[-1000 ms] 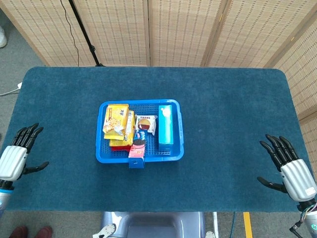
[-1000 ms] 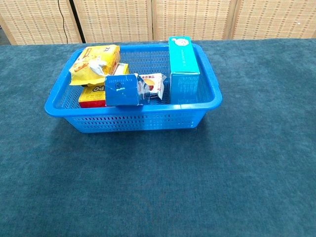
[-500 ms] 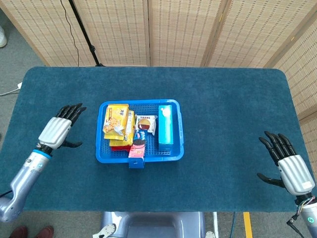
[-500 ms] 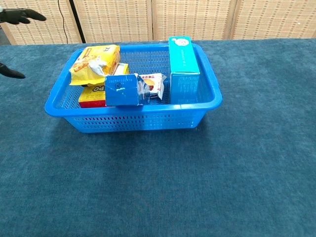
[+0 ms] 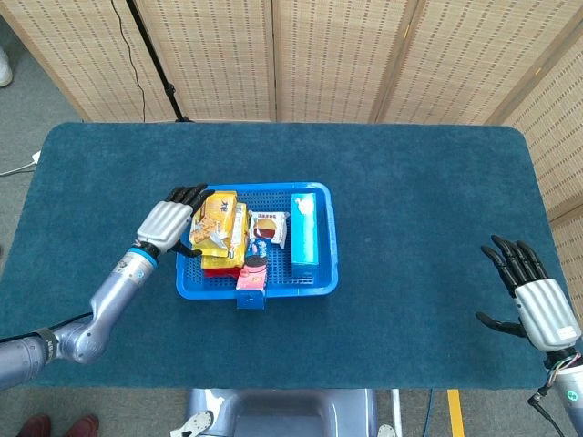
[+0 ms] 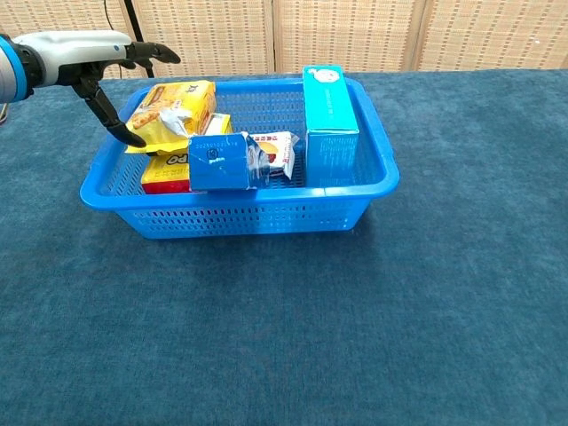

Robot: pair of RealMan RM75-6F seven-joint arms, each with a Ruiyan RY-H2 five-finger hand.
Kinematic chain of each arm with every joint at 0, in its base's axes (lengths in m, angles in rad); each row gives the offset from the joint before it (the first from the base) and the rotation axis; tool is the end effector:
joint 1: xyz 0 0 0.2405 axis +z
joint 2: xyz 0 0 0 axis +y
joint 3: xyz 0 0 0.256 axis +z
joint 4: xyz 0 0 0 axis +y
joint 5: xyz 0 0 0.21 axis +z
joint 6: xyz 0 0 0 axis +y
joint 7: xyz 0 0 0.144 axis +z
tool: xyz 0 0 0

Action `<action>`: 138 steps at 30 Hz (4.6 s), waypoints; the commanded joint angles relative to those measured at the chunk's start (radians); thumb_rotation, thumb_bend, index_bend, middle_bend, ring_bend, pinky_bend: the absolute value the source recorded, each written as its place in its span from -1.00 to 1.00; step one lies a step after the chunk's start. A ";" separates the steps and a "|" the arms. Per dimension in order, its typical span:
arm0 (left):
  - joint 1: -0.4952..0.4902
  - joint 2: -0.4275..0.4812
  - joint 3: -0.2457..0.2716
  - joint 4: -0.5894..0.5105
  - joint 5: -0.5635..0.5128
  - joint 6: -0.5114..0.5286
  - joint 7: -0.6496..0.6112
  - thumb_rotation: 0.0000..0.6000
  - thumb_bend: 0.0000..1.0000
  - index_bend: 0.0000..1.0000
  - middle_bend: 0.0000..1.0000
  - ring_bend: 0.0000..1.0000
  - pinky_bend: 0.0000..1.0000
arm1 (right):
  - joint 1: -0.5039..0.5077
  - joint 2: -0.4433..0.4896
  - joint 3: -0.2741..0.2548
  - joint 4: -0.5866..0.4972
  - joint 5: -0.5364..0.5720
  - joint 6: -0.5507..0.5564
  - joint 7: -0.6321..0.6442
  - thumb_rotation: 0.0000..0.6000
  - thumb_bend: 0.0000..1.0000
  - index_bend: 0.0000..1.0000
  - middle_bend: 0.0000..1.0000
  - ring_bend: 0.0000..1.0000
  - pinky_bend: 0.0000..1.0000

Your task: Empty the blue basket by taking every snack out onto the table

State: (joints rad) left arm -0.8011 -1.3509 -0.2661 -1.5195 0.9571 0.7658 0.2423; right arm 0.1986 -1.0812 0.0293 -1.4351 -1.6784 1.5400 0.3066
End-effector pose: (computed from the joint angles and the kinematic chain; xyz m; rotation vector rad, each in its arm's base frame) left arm -0.1508 0.3861 0.0410 -1.8152 -1.0965 -0.8836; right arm -0.3008 -0.2129 0.1818 1.5637 -0.8240 1.1522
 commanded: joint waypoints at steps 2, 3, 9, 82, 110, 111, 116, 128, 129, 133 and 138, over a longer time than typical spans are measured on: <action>-0.050 -0.024 0.004 0.041 -0.058 -0.051 0.018 1.00 -0.89 -1.00 -1.00 -1.00 -1.00 | 0.003 -0.001 0.001 0.000 0.007 -0.009 0.001 1.00 -1.00 -1.00 -1.00 -1.00 -1.00; -0.057 -0.030 0.005 0.050 -0.066 -0.056 0.019 1.00 -0.89 -1.00 -1.00 -1.00 -1.00 | 0.004 -0.001 0.002 0.000 0.008 -0.011 0.001 1.00 -1.00 -1.00 -1.00 -1.00 -1.00; -0.093 -0.059 0.015 0.082 -0.112 -0.054 0.032 1.00 -0.85 -0.95 -0.91 -0.89 -0.79 | 0.006 -0.001 0.001 -0.001 0.011 -0.020 0.006 1.00 -1.00 -1.00 -1.00 -1.00 -1.00; 0.190 -0.170 0.244 0.023 0.797 0.451 -0.432 1.00 -0.94 -1.00 -1.00 -1.00 -1.00 | 0.002 0.025 -0.017 -0.047 -0.016 -0.022 0.001 1.00 -1.00 -1.00 -1.00 -1.00 -1.00; 0.214 -0.051 0.051 -0.087 0.767 0.714 -0.375 1.00 -0.22 0.38 -0.01 -0.02 -0.01 | 0.002 0.031 -0.026 -0.057 -0.029 -0.023 0.003 1.00 -1.00 -1.00 -1.00 -1.00 -1.00; 0.221 -0.025 0.033 -0.096 0.761 0.733 -0.372 1.00 -0.22 0.38 -0.01 -0.02 -0.01 | 0.002 0.032 -0.027 -0.058 -0.031 -0.023 0.003 1.00 -1.00 -1.00 -1.00 -1.00 -1.00; 0.257 0.091 -0.030 -0.085 0.688 0.772 -0.384 1.00 -0.22 0.39 0.00 -0.02 -0.01 | 0.000 0.034 -0.030 -0.063 -0.037 -0.018 0.001 1.00 -1.00 -1.00 -1.00 -1.00 -1.00; 0.294 -0.054 0.025 0.379 0.534 0.694 -0.625 1.00 -0.21 0.40 0.01 -0.03 -0.01 | 0.000 0.039 -0.039 -0.073 -0.053 -0.018 -0.004 1.00 -1.00 -1.00 -1.00 -1.00 -1.00; 0.291 -0.073 0.030 0.420 0.528 0.683 -0.633 1.00 -0.21 0.40 0.01 -0.04 -0.01 | 0.001 0.039 -0.039 -0.073 -0.054 -0.019 -0.005 1.00 -1.00 -1.00 -1.00 -1.00 -1.00; 0.263 -0.139 0.063 0.572 0.478 0.522 -0.667 1.00 -0.32 -0.06 -0.38 -0.45 -0.28 | 0.002 0.041 -0.042 -0.078 -0.058 -0.021 -0.007 1.00 -1.00 -1.00 -1.00 -1.00 -1.00; 0.249 -0.104 0.069 0.539 0.482 0.460 -0.838 1.00 -0.94 -1.00 -1.00 -1.00 -1.00 | 0.002 0.038 -0.042 -0.073 -0.058 -0.021 -0.008 1.00 -1.00 -1.00 -1.00 -1.00 -1.00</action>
State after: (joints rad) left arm -0.5360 -1.4487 -0.2187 -0.9725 1.4575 1.2600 -0.4637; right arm 0.2005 -1.0423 -0.0130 -1.5097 -1.7364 1.5192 0.2987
